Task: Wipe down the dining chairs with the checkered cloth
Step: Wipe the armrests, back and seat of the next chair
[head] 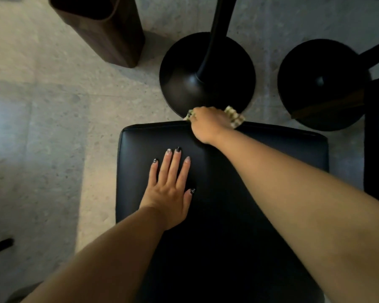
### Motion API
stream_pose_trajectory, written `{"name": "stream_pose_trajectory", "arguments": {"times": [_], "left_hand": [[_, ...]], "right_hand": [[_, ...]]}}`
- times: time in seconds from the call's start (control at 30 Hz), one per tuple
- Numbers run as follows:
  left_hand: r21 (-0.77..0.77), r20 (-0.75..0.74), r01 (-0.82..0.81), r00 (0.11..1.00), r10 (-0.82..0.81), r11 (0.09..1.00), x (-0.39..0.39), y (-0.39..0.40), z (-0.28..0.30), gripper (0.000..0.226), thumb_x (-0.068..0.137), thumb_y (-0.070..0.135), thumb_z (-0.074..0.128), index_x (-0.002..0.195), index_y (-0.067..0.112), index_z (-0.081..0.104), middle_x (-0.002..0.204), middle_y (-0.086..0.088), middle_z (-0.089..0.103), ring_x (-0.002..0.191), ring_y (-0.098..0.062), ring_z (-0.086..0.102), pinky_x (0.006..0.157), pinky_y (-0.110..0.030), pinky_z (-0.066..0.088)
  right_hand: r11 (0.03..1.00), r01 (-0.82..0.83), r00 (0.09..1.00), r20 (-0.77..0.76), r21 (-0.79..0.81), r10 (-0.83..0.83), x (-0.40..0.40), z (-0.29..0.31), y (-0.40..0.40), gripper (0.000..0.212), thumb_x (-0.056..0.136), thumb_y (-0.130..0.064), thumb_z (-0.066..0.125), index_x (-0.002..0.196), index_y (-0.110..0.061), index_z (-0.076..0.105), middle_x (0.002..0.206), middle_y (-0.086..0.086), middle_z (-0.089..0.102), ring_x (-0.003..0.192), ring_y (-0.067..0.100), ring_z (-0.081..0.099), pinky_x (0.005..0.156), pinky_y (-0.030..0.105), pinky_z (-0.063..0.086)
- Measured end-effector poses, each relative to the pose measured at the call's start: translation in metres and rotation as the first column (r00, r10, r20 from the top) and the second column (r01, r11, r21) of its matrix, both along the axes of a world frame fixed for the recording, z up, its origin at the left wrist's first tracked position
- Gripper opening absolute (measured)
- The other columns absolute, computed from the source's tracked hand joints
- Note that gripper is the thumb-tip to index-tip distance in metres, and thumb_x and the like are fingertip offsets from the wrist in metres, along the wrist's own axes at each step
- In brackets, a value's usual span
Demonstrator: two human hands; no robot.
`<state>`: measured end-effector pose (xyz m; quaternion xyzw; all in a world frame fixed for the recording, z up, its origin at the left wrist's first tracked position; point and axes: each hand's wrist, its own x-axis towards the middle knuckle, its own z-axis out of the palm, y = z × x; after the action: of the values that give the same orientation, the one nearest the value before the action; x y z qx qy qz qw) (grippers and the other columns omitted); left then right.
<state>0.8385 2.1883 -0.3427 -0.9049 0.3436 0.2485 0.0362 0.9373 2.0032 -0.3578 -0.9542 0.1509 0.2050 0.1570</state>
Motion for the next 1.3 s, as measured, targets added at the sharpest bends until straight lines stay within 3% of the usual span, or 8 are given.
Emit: {"name": "stream_pose_trajectory", "arguments": {"times": [0.13,0.27,0.5,0.73,0.83,0.97,1.07,1.3], "left_hand": [[0.116,-0.217,0.259,0.949,-0.230,0.959,0.030,0.014,0.012,0.098,0.094,0.062,0.034,0.137,0.018,-0.042,0.147,-0.015,-0.047,0.123,-0.029,-0.053,0.111,-0.046,-0.022],[0.155,-0.215,0.627,0.776,-0.593,0.764,0.073,0.046,0.023,0.114,0.088,0.059,0.056,0.144,0.021,-0.036,0.141,-0.012,-0.050,0.131,-0.032,-0.043,0.116,-0.045,-0.011],[0.043,-0.229,0.601,0.784,-0.578,0.798,0.082,0.053,0.015,0.109,0.086,0.045,0.067,0.153,0.028,-0.018,0.158,-0.003,-0.031,0.142,-0.021,-0.033,0.116,-0.035,-0.010],[-0.301,-0.007,0.434,0.890,-0.457,0.849,0.074,0.137,0.023,0.050,0.098,0.026,0.055,0.145,0.012,0.046,0.156,-0.008,0.035,0.147,-0.026,0.024,0.116,-0.043,0.033],[-0.352,0.046,0.301,0.951,-0.304,0.886,0.058,0.187,0.021,0.041,0.093,0.015,0.050,0.131,0.004,0.061,0.142,-0.015,0.052,0.137,-0.034,0.043,0.106,-0.051,0.043],[-0.320,-0.012,0.058,0.998,-0.065,0.946,0.043,0.233,0.024,0.045,0.092,0.019,0.039,0.126,0.000,0.063,0.136,-0.017,0.057,0.131,-0.035,0.050,0.098,-0.053,0.050],[-0.324,-0.022,-0.070,0.998,0.066,0.944,0.040,0.246,0.024,0.046,0.094,0.020,0.037,0.126,-0.001,0.062,0.133,-0.018,0.059,0.129,-0.035,0.052,0.097,-0.054,0.050],[-0.402,-0.019,-0.209,0.975,0.220,0.891,0.047,0.238,0.024,0.044,0.095,0.019,0.039,0.131,0.003,0.059,0.136,-0.011,0.059,0.132,-0.028,0.051,0.099,-0.044,0.049]], "right_hand": [[0.999,-0.022,1.000,0.000,0.024,0.022,0.005,-0.001,0.000,0.033,0.096,-0.029,0.038,0.111,-0.014,0.063,0.120,0.015,0.063,0.109,0.034,0.059,0.082,0.035,0.044],[1.000,0.002,1.000,-0.014,-0.009,-0.003,0.008,-0.005,0.001,0.033,0.094,-0.028,0.039,0.109,-0.012,0.064,0.118,0.016,0.063,0.108,0.036,0.059,0.079,0.035,0.043],[0.974,-0.176,0.984,0.000,0.146,0.178,0.047,0.001,0.086,0.033,0.094,-0.026,0.041,0.109,-0.009,0.066,0.120,0.019,0.062,0.110,0.038,0.058,0.081,0.032,0.043],[0.894,-0.436,0.896,-0.050,0.101,0.442,0.072,-0.006,0.151,0.033,0.092,-0.024,0.041,0.109,-0.007,0.064,0.120,0.021,0.060,0.106,0.036,0.058,0.074,0.029,0.038],[0.788,-0.612,0.790,-0.094,-0.065,0.606,0.063,0.001,0.166,0.029,0.090,-0.022,0.043,0.104,-0.009,0.065,0.117,0.019,0.062,0.100,0.037,0.059,0.071,0.030,0.036],[0.448,-0.878,0.472,-0.145,-0.170,0.870,0.024,0.011,0.198,0.028,0.086,-0.015,0.045,0.101,-0.013,0.068,0.112,0.012,0.067,0.098,0.033,0.061,0.069,0.030,0.033],[0.244,-0.962,0.256,-0.098,-0.122,0.962,-0.028,0.010,0.218,0.029,0.087,-0.017,0.045,0.103,-0.015,0.069,0.108,0.006,0.069,0.099,0.028,0.064,0.070,0.029,0.034],[0.040,-0.991,0.039,-0.009,0.126,0.999,-0.101,0.014,0.228,0.031,0.092,-0.021,0.043,0.117,-0.015,0.060,0.118,0.004,0.062,0.111,0.027,0.055,0.099,0.037,0.038]]}}
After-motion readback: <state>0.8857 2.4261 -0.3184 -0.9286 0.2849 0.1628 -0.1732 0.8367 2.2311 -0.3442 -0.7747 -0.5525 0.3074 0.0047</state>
